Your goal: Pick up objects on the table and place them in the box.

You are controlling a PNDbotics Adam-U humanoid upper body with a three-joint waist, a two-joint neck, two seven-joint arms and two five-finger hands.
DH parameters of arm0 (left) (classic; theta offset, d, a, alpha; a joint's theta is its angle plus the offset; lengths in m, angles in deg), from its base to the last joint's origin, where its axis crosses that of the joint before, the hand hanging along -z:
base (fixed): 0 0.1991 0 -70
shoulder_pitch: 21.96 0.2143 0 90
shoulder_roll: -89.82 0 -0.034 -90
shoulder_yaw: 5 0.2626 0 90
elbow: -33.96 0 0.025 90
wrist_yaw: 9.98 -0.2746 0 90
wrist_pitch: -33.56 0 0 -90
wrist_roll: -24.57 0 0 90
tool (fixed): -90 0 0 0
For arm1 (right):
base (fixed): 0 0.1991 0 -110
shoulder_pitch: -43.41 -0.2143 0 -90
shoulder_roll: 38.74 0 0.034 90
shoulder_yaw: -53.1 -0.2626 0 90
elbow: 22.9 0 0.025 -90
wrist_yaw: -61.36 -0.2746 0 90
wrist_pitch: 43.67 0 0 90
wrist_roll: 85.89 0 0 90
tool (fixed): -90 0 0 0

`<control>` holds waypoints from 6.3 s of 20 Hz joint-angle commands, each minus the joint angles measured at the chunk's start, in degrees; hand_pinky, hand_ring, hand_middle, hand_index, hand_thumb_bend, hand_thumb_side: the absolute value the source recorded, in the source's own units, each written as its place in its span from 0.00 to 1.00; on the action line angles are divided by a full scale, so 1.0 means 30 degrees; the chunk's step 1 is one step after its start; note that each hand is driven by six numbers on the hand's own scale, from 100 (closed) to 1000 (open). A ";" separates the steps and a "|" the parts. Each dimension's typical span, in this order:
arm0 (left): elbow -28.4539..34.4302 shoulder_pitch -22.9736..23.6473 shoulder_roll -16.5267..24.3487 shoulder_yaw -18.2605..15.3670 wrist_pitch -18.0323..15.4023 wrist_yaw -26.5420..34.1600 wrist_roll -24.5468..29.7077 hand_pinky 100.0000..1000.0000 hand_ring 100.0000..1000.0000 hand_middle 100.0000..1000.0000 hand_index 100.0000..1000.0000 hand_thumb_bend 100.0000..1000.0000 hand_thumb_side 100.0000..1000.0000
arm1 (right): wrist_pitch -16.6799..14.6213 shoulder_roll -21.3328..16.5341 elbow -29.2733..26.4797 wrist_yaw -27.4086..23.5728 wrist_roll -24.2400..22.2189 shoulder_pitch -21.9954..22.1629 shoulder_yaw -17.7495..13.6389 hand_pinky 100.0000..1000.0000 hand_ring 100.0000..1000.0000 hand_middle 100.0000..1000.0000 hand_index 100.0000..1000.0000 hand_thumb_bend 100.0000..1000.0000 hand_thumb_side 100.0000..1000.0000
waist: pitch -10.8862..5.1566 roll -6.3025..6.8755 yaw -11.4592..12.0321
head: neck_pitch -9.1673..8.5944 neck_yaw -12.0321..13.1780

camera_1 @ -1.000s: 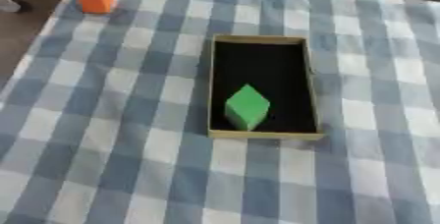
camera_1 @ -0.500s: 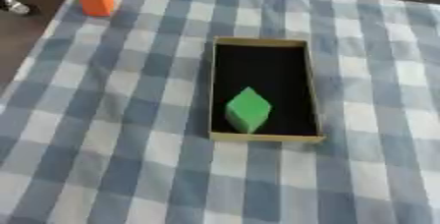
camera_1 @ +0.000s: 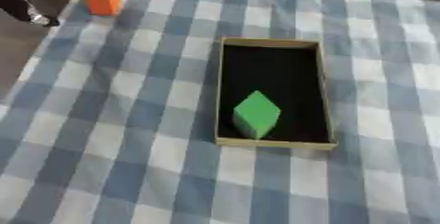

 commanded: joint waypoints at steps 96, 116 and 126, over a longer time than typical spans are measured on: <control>-0.0962 -0.1653 0.0489 -0.1064 0.1855 0.0009 -0.3501 0.56 0.61 0.48 0.67 0.15 0.00 | -0.0212 -0.0996 -0.0315 -0.0509 -0.0104 -0.0731 -0.0224 0.77 0.74 0.73 0.76 0.00 1.00 | 0.1147 0.0101 -0.0983 | -0.2029 0.1934; -0.0407 -0.1269 0.0330 -0.0754 0.2130 0.1199 -0.2200 0.61 0.67 0.61 0.79 0.15 0.00 | -0.0171 -0.0886 -0.0315 -0.0547 -0.0043 -0.0523 -0.0259 0.77 0.74 0.73 0.76 0.00 1.00 | 0.0807 -0.0059 -0.0718 | -0.1683 0.1773; -0.0172 -0.1087 0.0343 -0.0630 0.2477 0.1788 -0.2582 0.62 0.67 0.61 0.74 0.16 0.00 | -0.0149 -0.0860 -0.0315 -0.0540 -0.0075 -0.0488 -0.0267 0.77 0.74 0.73 0.76 0.00 1.00 | 0.0702 -0.0069 -0.0723 | -0.1724 0.1759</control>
